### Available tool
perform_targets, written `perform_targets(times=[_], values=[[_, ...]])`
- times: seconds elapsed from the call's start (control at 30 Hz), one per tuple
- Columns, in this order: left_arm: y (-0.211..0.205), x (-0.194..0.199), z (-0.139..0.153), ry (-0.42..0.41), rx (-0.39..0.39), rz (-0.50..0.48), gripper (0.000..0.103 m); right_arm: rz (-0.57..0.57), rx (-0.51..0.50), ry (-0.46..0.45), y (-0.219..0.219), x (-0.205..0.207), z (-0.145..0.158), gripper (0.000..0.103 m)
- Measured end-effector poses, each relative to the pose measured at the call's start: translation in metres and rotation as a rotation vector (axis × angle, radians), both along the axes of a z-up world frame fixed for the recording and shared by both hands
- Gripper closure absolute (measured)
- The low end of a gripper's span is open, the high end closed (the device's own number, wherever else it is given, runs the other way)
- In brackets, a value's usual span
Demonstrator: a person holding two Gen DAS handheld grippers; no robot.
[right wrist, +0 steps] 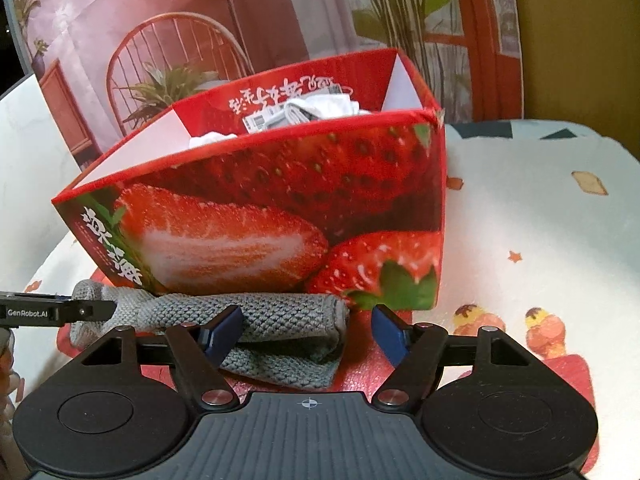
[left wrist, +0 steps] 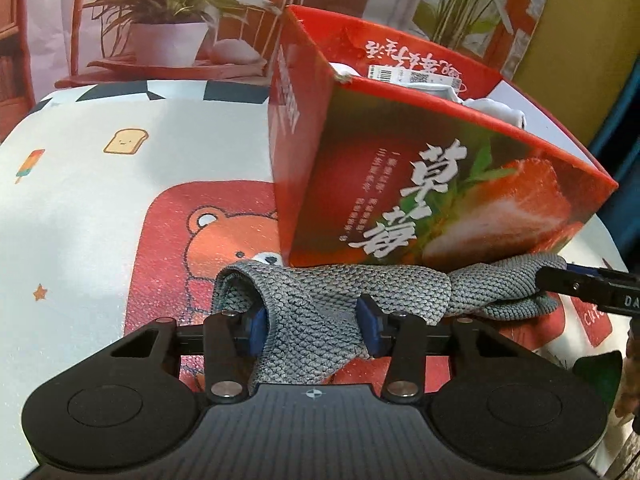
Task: Organize soft objects
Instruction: 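Close both grippers on the gray knit cloth, then lift the gray knit cloth with both grippers over the red box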
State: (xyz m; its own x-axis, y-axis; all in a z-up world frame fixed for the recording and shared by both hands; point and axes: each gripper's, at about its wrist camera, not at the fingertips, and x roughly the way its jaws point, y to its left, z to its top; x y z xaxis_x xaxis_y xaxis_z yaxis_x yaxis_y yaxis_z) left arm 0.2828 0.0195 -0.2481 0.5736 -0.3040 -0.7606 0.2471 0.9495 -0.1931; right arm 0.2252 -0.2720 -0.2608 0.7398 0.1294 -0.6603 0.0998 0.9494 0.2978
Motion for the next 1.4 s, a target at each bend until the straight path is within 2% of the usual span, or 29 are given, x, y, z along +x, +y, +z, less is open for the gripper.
perform_targets(times=[0.17, 0.3, 0.6, 0.77, 0.93, 1.13, 1.4], values=[[-0.006, -0.007, 0.001, 0.001, 0.004, -0.015, 0.056, 0.013, 0.012, 0.023, 0.0, 0.002, -0.005, 0.048], [-0.009, -0.012, 0.001, -0.001, 0.006, -0.017, 0.055, 0.011, 0.019, 0.038, -0.001, 0.002, -0.008, 0.049], [-0.01, -0.02, 0.0, -0.011, 0.0, -0.015, 0.055, 0.023, 0.025, 0.048, -0.001, -0.002, -0.011, 0.062], [-0.01, -0.023, 0.0, -0.018, -0.005, -0.011, 0.056, 0.036, 0.032, 0.05, 0.0, -0.005, -0.01, 0.073], [-0.008, -0.029, 0.004, -0.022, -0.029, -0.009, 0.078, 0.055, 0.016, 0.039, 0.002, -0.009, -0.005, 0.081], [-0.009, -0.04, 0.019, -0.091, -0.021, -0.005, 0.082, 0.088, -0.002, 0.007, 0.005, -0.014, 0.008, 0.084], [-0.012, -0.047, 0.042, -0.164, -0.024, -0.004, 0.082, 0.109, -0.014, -0.034, 0.007, -0.021, 0.024, 0.084]])
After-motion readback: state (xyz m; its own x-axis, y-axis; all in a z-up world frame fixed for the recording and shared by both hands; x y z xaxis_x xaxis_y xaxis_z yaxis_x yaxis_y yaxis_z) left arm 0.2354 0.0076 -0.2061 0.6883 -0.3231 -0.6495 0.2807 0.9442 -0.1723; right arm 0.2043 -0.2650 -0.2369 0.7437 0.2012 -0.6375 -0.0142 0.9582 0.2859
